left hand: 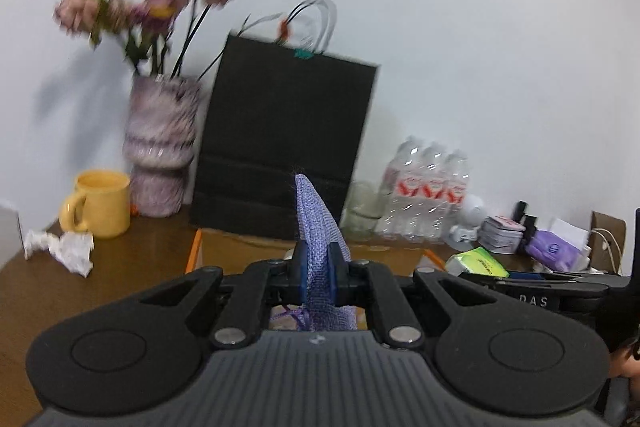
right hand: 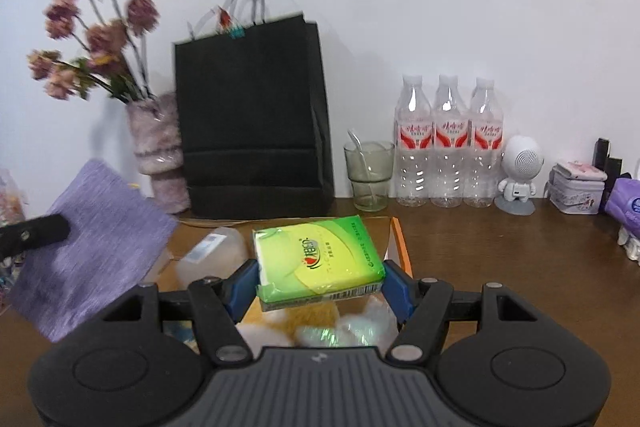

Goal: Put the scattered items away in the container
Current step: 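Carry the tissue pack and purple pouch into the box and open both tools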

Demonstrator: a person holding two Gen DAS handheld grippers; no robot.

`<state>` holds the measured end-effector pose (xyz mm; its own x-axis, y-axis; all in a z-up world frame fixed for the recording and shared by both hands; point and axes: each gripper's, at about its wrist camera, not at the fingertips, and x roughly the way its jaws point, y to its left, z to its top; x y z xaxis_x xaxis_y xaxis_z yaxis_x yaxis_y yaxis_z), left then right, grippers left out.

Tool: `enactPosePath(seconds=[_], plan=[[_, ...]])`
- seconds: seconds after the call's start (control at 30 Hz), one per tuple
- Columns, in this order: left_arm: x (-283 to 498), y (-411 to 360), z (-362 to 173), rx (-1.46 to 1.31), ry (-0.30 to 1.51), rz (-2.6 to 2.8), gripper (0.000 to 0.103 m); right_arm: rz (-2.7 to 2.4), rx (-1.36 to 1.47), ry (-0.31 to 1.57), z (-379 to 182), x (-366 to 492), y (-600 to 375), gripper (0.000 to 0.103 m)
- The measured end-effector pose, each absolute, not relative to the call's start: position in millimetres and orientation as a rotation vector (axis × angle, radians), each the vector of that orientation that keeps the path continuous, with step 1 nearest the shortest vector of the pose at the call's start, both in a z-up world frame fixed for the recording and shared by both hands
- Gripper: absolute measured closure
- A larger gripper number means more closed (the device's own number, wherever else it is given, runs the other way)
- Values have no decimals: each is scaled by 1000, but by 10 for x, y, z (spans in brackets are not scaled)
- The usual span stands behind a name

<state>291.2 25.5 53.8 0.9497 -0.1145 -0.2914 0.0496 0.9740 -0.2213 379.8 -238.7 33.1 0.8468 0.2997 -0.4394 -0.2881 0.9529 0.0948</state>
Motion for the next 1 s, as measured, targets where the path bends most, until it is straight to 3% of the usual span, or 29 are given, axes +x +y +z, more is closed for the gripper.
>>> enactPosePath(seconds=[0.27,0.37,0.43,0.5,0.53,0.6,1.0], plan=[[3443,549,266,-235,424,-45,93,275,3,554,83,4487,-2163,38],[3571,570,161,-230,475,-30,88,276,-23,585,2,4613,-2088,38],[3615,577,111,-226,502,-21,69,278,-26,613,-12,4651,-2076,34],[3605,556,107,-213,501,0,26,286,-13,613,6,4635,-2097,14],[3592,536,121,-203,490,-2,22,288,-7,605,23,4621,-2109,8],[3542,464,167,-165,463,1,1,294,-1,598,56,4595,-2119,6],[3389,188,280,-38,388,-10,0,312,-51,600,149,4432,-2007,3]])
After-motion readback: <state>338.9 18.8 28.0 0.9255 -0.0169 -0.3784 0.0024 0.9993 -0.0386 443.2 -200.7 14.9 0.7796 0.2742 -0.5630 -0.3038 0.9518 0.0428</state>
